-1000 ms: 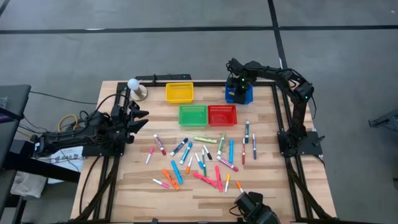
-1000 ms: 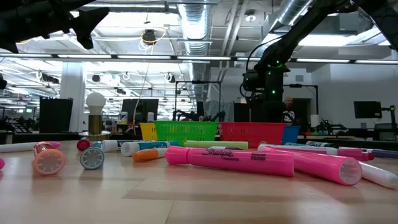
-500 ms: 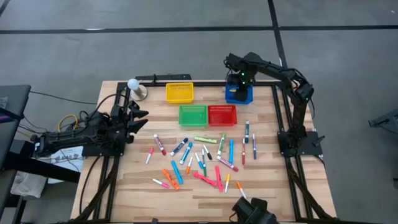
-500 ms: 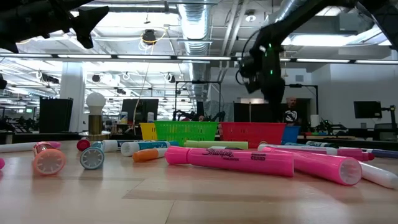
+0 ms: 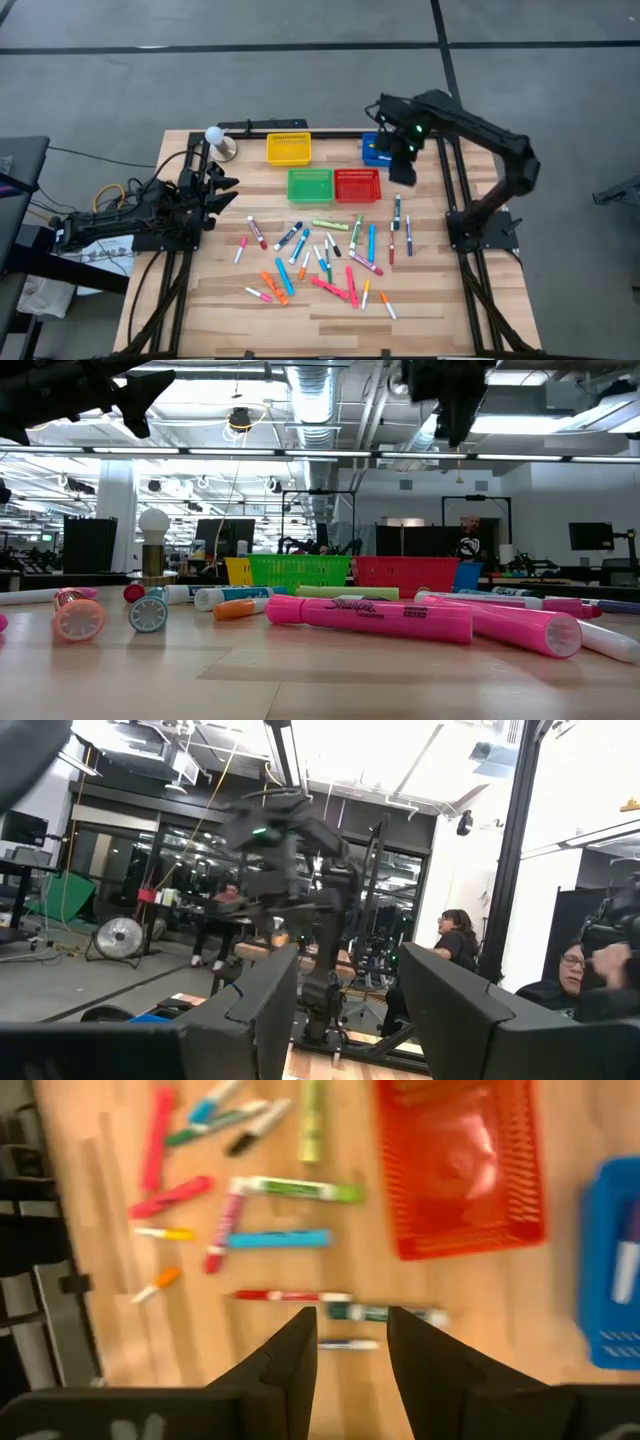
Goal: Pick & Place Markers
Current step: Put the orange highlighter into the blue bin
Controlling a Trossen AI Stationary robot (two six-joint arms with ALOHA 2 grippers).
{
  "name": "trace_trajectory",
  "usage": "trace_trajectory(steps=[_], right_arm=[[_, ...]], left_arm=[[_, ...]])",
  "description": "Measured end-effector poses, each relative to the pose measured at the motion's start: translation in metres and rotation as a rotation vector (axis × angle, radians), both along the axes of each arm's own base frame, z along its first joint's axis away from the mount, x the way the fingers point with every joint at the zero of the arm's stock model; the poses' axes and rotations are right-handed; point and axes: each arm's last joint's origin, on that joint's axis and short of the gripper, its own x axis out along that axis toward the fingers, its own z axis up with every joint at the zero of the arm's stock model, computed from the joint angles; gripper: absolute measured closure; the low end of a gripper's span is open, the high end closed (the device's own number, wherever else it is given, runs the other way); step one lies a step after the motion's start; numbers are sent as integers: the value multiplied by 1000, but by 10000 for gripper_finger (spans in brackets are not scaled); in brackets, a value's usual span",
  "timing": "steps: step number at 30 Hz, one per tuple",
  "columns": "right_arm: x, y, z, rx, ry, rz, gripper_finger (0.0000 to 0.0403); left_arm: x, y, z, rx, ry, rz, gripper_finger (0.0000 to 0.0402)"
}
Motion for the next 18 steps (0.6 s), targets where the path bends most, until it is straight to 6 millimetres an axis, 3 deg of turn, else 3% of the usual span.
trace_trajectory(steps=[9,18], right_arm=[[-16,94,34,33,-63,76,290],[-19,168,40,64,-43,52,290]], left_arm=[[0,0,0,0,0,0,225],[0,0,0,0,-1,0,225]])
